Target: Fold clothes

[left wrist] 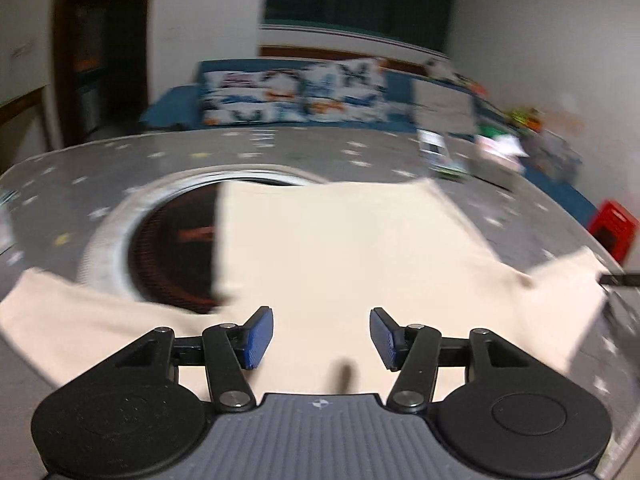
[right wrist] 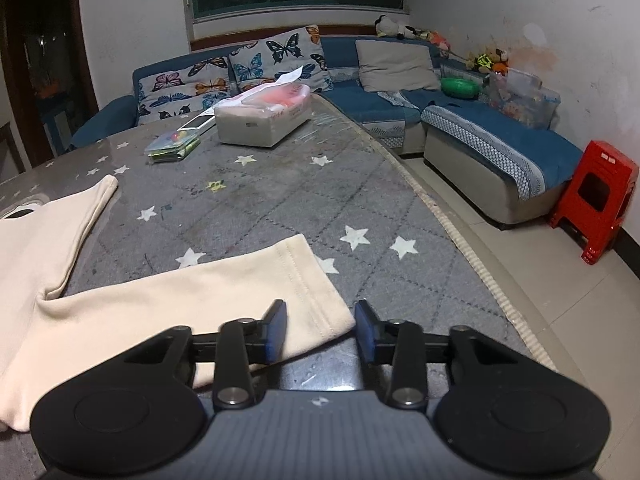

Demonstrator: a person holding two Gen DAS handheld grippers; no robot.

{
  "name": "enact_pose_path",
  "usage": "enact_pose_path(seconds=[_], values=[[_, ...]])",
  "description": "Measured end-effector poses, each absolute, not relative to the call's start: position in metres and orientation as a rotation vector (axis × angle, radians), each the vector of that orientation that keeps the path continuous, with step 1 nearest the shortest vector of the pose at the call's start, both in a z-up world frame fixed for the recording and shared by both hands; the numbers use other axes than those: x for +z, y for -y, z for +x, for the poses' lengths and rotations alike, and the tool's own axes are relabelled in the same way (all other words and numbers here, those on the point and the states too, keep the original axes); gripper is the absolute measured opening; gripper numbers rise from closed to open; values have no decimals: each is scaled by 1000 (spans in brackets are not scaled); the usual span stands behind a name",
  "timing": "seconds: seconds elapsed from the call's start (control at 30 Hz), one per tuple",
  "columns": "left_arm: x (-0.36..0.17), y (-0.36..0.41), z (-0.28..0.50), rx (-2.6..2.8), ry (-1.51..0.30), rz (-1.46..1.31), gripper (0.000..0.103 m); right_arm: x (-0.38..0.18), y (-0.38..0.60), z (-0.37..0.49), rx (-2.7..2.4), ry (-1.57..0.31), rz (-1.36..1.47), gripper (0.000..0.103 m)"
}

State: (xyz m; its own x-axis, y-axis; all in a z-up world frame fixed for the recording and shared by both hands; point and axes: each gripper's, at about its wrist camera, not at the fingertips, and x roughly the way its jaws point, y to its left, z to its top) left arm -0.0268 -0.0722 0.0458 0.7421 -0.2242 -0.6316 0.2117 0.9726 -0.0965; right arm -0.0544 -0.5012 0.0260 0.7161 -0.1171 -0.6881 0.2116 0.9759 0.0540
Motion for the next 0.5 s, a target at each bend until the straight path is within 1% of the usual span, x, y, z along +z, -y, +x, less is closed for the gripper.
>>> enact_pose_path(seconds=[0.03,0.1,0.27,0.5], values=[[45,83,-27,-266,-696,-8,57,27,502,-55,-173,-751,141,13],[44,102,-29,-319,-697,14,57,34,500,-56,-152,-734,152,9],[40,141,-33,-428,-695,52,57,57,493,-60,-97,-680,175,8],[24,181,-42,-548,-694,135,57,111,467,-65,15,-566,149,8]])
